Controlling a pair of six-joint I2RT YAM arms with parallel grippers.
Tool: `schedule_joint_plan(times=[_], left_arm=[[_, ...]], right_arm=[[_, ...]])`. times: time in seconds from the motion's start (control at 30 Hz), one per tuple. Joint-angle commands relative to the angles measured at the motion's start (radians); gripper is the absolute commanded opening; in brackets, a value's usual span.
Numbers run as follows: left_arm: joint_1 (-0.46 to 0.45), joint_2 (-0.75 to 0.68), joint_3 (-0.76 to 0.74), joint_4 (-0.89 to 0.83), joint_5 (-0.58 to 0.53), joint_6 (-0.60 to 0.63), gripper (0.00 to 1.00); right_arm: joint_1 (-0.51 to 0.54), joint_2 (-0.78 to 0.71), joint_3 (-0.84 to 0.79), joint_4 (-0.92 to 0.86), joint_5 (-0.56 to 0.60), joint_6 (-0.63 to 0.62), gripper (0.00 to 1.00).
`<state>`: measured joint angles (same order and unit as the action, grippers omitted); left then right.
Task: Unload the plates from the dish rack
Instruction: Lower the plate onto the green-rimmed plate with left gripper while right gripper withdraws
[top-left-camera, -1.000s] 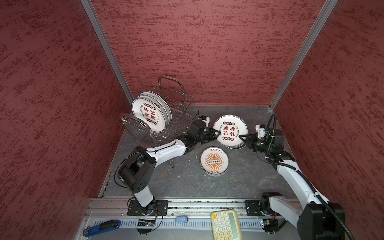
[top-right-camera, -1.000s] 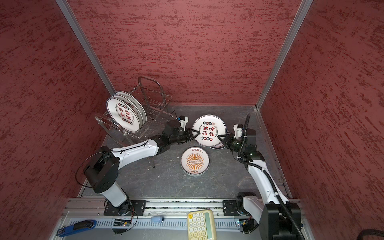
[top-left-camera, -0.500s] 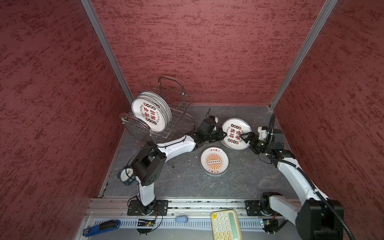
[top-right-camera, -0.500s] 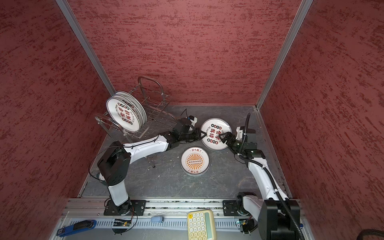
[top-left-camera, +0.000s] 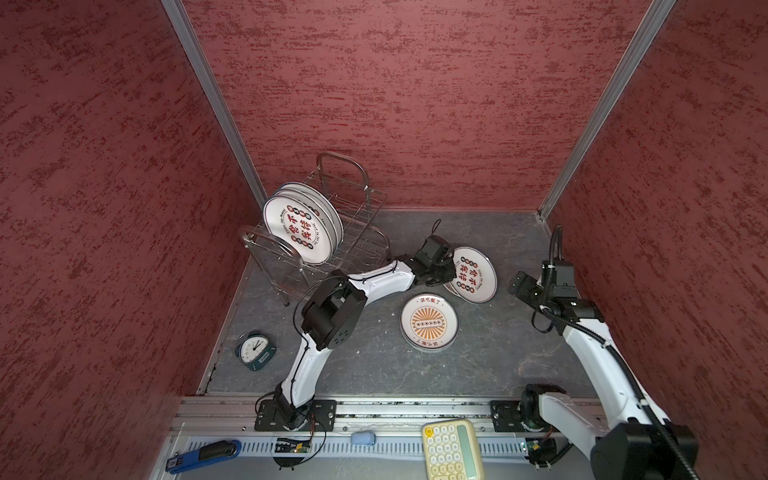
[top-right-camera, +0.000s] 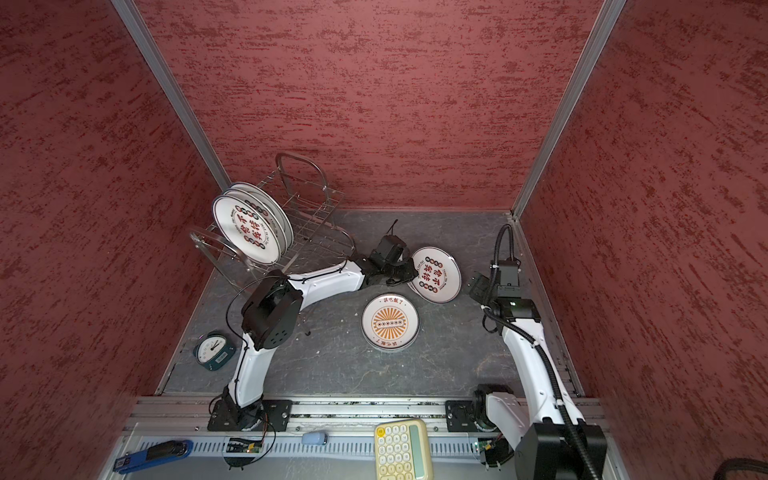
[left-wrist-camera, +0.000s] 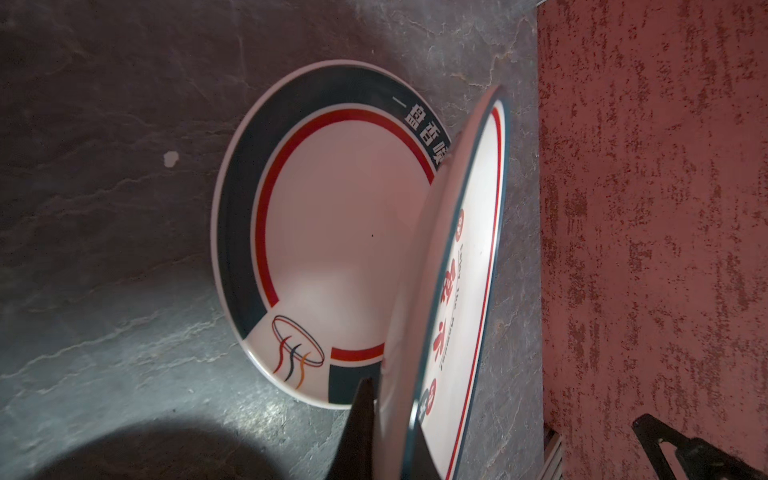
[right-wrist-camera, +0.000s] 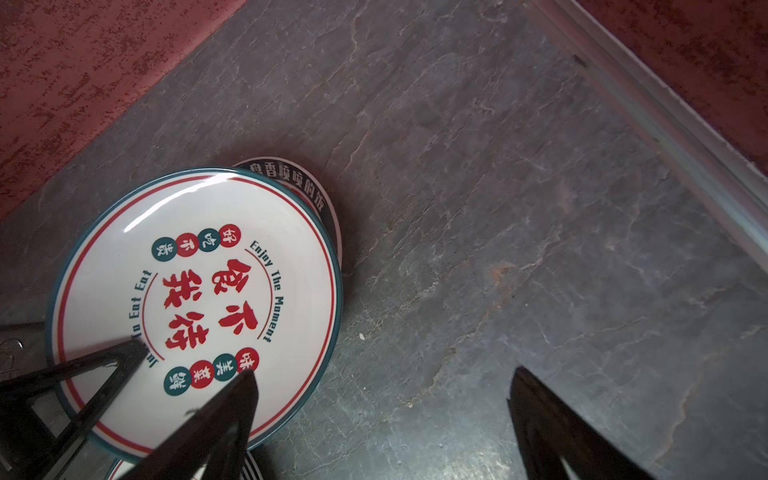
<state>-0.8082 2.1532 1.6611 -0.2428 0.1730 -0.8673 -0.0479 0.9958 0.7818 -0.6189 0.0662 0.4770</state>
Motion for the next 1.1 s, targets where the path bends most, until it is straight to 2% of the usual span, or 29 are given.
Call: schedule_joint_plan(times=[0.0,0.2,0.7,0.93,1.07], left_arm=[[0.001,0.020,0.087,-0.016,-0.005,-0.005,0.00],[0.004,0.097,0.170,-0.095,0.007,-0.042,0.00],[0.020,0.146,0.215,-0.151,0.003,-0.035,0.00],[0.020,0.147,0.203,-0.151,-0.003,-0.033,0.04],[0.021,0.149,0.201,-0.156,-0.007,-0.029,0.13]], right_arm=[[-0.004,-0.032,-0.007,-0.025,0.071,-0.030,0.95],[-0.004,-0.087,-0.007,-0.035,0.064,-0.040,0.96],[-0.003,-0.145,-0.015,-0.041,0.040,-0.038,0.96],[-0.004,-0.152,-0.021,-0.025,0.018,-0.041,0.96],[-0.004,-0.157,-0.023,-0.023,0.009,-0.043,0.96]])
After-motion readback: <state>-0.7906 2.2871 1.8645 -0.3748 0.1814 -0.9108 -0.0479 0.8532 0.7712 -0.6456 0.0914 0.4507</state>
